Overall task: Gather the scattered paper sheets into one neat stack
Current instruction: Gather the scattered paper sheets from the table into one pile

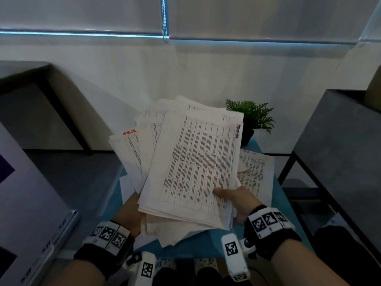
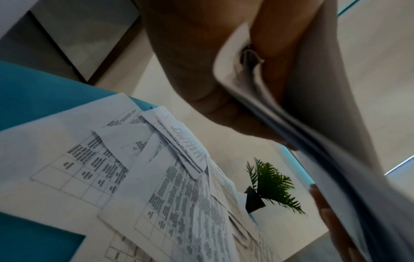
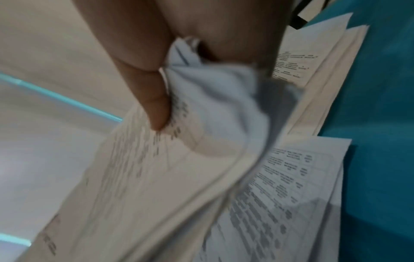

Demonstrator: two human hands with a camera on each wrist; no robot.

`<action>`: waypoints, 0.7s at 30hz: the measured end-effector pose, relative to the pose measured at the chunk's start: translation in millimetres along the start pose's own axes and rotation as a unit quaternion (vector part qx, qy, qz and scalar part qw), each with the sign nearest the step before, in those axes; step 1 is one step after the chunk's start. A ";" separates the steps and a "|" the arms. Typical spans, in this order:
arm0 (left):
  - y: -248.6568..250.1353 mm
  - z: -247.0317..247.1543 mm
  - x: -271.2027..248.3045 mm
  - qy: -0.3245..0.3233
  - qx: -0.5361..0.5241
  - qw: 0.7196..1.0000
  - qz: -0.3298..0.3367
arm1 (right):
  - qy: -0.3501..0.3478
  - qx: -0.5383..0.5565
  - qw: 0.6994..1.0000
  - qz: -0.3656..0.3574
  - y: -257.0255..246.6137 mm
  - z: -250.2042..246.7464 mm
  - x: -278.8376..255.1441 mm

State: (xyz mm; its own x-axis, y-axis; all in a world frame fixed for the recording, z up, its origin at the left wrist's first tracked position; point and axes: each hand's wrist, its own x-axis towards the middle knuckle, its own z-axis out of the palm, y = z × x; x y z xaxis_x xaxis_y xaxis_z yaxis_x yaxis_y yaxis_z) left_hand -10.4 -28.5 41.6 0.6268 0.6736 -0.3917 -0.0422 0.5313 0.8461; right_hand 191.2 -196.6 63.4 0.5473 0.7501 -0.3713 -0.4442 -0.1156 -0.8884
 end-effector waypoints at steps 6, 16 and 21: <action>18.4 8.1 -24.1 -0.119 -0.089 0.988 -0.034 | 0.039 -0.029 0.997 -0.059 6.4 2.5 1.8; -2.8 -6.4 14.7 0.141 0.113 0.982 0.058 | 0.051 -0.239 0.969 -0.043 3.7 1.7 38.3; -2.1 -41.9 31.7 0.249 0.086 0.962 0.064 | 0.155 -0.371 0.915 0.001 15.7 -31.6 60.5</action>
State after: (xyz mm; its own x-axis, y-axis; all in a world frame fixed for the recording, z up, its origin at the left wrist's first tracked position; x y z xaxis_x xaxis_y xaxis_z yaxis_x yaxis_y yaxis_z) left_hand -23.1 13.2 12.3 0.1718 0.9134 -0.3690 0.0626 0.3637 0.9294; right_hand 239.8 -173.5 18.5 0.7732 0.5423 -0.3288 0.0969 -0.6134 -0.7838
